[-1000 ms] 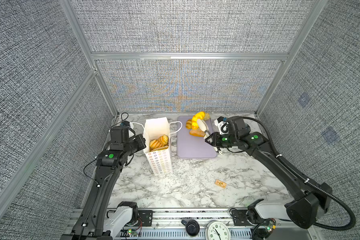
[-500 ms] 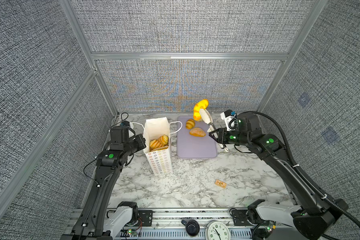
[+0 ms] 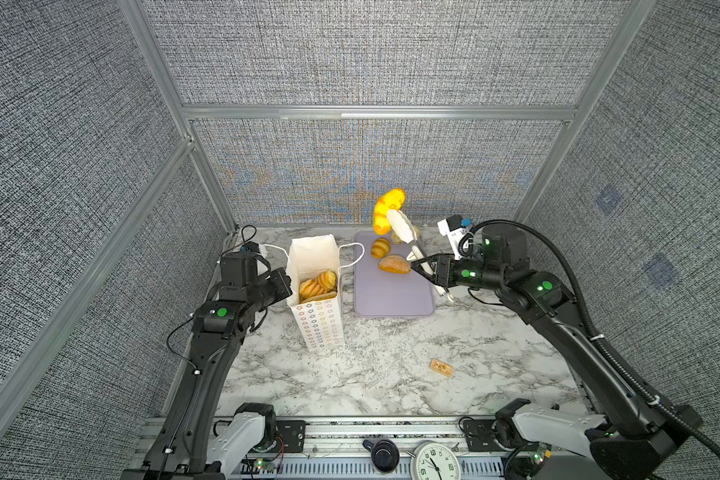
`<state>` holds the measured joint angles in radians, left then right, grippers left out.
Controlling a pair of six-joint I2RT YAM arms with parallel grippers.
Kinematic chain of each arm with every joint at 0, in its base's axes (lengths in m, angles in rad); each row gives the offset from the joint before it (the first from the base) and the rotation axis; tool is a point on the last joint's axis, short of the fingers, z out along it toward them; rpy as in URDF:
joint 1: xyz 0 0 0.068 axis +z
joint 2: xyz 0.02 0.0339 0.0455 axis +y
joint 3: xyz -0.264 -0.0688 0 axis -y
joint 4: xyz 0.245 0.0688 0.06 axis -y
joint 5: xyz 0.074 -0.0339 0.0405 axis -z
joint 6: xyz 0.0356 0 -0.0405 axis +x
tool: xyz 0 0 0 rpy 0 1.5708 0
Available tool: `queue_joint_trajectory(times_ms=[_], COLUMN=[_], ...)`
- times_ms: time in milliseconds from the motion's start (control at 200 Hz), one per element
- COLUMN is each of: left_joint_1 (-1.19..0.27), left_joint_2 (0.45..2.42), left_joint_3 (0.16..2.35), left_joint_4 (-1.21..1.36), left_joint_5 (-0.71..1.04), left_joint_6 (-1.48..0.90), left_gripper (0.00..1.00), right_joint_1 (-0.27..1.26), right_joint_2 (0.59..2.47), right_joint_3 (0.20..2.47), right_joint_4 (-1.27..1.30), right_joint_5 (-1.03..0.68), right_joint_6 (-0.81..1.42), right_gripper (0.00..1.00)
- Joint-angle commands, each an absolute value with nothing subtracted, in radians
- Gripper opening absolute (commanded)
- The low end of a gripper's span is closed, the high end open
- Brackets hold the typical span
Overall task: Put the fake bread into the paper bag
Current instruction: 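Swing the tongs with the yellow pastry over the bag held by the left gripper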
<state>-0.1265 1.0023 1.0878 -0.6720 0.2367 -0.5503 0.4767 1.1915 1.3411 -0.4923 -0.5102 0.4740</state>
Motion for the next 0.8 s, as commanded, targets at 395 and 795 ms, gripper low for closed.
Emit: queue_joint_trajectory(times_ms=[395, 795], left_joint_1=[-0.125, -0.126], left_joint_2=[0.995, 0.995], left_joint_3=[1.089, 1.085], left_joint_4=[-0.663, -0.66], left_joint_5=[0.242, 0.243], left_joint_6=[-0.548, -0.549], left_gripper=[0.02, 0.02], right_joint_1=[0.596, 0.735], right_joint_2=[1.265, 1.334], right_joint_3=[1.403, 1.501], right_joint_4=[-0.39, -0.524], right_joint_5=[-0.569, -0.466], right_joint_6=[0.476, 0.359], right_gripper=[0.33, 0.34])
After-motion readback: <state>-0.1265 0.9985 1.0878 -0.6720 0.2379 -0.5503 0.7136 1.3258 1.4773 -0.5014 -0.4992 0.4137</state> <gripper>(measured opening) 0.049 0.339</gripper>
